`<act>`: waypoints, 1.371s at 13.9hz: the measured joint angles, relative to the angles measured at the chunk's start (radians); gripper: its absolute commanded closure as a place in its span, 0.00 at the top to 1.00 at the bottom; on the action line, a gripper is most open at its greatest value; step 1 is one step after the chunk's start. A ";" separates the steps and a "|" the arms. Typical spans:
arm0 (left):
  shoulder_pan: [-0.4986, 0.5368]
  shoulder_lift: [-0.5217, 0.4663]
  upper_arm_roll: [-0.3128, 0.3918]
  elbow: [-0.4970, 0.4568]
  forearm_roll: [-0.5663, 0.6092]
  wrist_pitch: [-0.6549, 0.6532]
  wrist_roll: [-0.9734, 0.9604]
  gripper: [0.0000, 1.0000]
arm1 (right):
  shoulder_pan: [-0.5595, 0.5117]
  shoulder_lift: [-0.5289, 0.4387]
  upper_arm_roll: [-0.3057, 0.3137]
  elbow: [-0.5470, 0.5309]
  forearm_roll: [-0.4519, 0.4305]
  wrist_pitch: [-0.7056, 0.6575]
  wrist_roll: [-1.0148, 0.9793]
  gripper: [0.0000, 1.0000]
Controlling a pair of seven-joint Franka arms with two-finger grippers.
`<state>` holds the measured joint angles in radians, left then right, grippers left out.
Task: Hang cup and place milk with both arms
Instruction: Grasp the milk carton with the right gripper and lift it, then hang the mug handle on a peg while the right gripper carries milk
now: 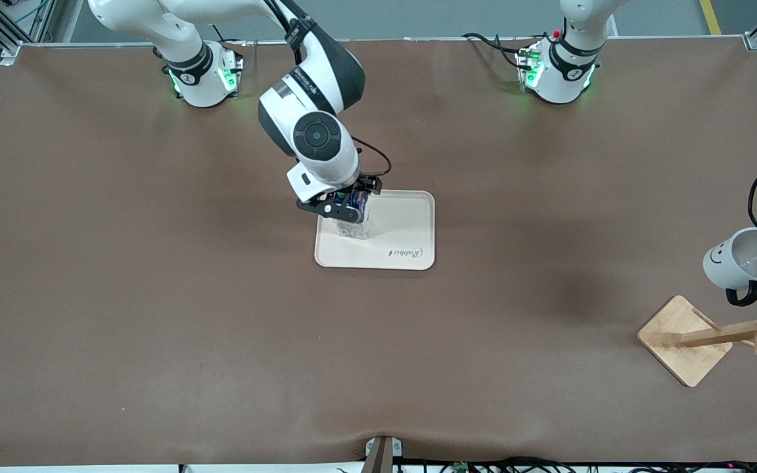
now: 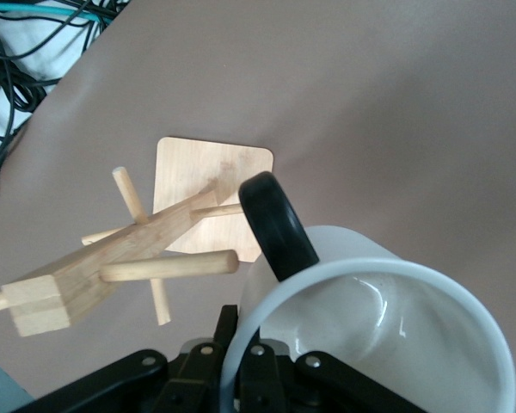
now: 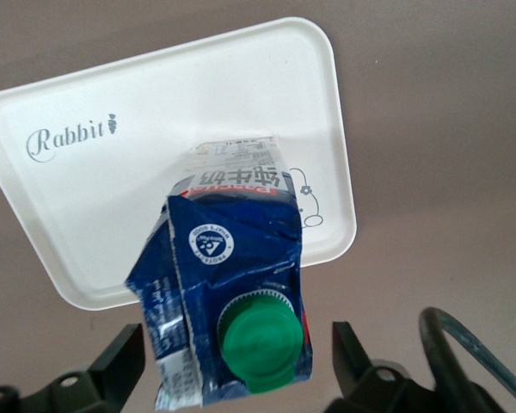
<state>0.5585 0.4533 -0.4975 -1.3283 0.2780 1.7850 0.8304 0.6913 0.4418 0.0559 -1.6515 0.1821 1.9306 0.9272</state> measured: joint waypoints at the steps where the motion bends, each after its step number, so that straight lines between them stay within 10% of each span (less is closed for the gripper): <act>1: 0.007 0.000 0.000 0.000 0.000 0.006 0.008 0.00 | 0.000 0.000 0.000 -0.011 -0.004 0.014 0.000 0.00; 8: 0.026 0.001 0.002 0.000 0.000 0.031 0.019 0.00 | -0.013 -0.011 -0.019 0.062 -0.006 -0.031 0.005 0.00; 12: 0.041 0.003 0.003 -0.001 0.000 0.034 0.021 0.00 | -0.188 -0.054 -0.032 0.247 -0.009 -0.348 -0.054 0.00; 17: 0.057 0.016 0.003 -0.001 0.000 0.058 0.022 0.04 | -0.456 -0.151 -0.039 0.228 -0.022 -0.472 -0.316 0.00; 19: 0.060 0.024 0.003 -0.001 0.000 0.075 0.022 1.00 | -0.578 -0.186 -0.041 0.155 -0.072 -0.476 -0.481 0.00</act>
<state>0.6185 0.4775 -0.4948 -1.3295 0.2779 1.8597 0.8525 0.1129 0.2558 0.0149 -1.4970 0.1098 1.4541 0.4458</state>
